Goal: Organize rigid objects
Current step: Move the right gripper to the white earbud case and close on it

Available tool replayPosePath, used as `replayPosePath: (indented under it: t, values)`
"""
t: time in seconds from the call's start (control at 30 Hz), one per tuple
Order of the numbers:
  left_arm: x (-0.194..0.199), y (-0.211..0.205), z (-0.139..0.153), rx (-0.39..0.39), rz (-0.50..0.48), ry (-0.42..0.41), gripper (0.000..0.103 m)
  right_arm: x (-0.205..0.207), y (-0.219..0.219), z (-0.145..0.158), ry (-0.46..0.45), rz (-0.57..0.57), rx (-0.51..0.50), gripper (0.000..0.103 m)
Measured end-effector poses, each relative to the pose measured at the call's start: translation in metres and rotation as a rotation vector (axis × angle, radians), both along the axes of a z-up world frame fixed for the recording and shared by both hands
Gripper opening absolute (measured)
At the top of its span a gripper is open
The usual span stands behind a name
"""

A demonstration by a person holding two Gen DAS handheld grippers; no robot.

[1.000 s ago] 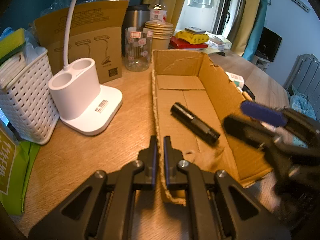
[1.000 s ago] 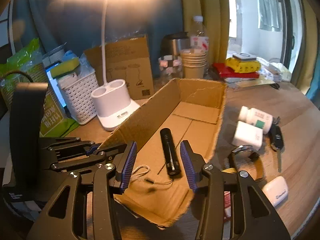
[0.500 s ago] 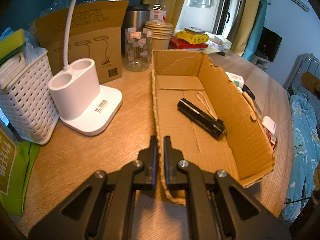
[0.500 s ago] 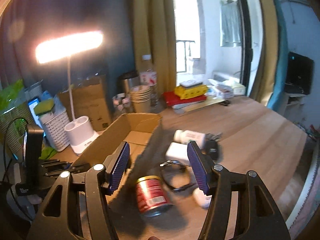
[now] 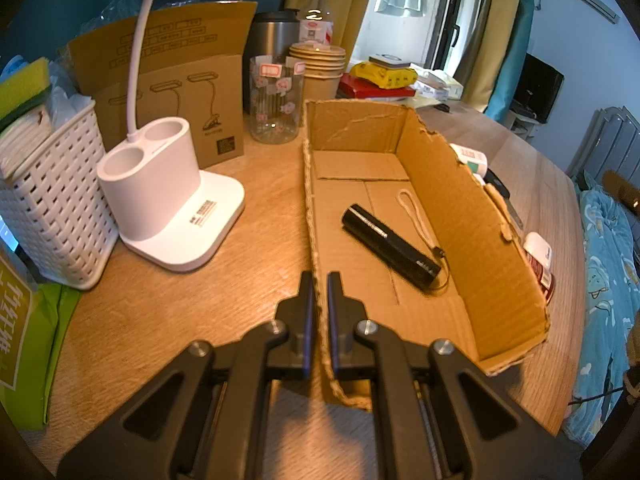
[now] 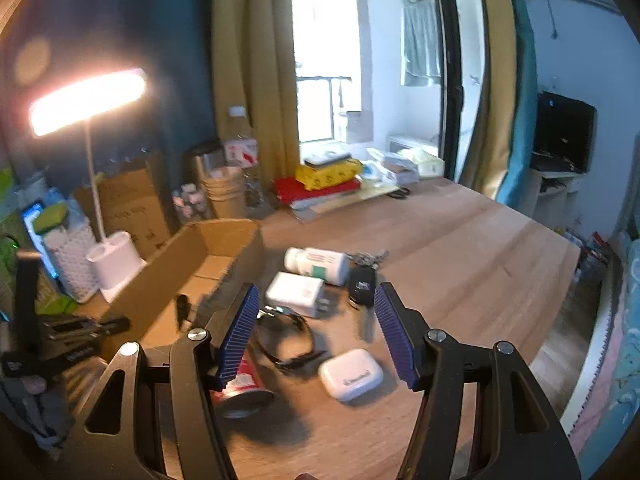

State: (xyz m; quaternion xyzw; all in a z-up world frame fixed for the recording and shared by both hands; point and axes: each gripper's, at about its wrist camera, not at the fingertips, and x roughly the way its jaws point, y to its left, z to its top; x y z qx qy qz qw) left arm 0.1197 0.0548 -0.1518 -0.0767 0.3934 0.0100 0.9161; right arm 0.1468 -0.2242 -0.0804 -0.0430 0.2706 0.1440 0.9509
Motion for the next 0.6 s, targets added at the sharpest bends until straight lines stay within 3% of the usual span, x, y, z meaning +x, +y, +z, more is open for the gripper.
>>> replayPosePath:
  t: [0.6]
  values:
    - [0.0,0.0,0.0,0.0,0.0,-0.001,0.006,0.021,-0.02,-0.052,0.104,-0.067,-0.029,0.069]
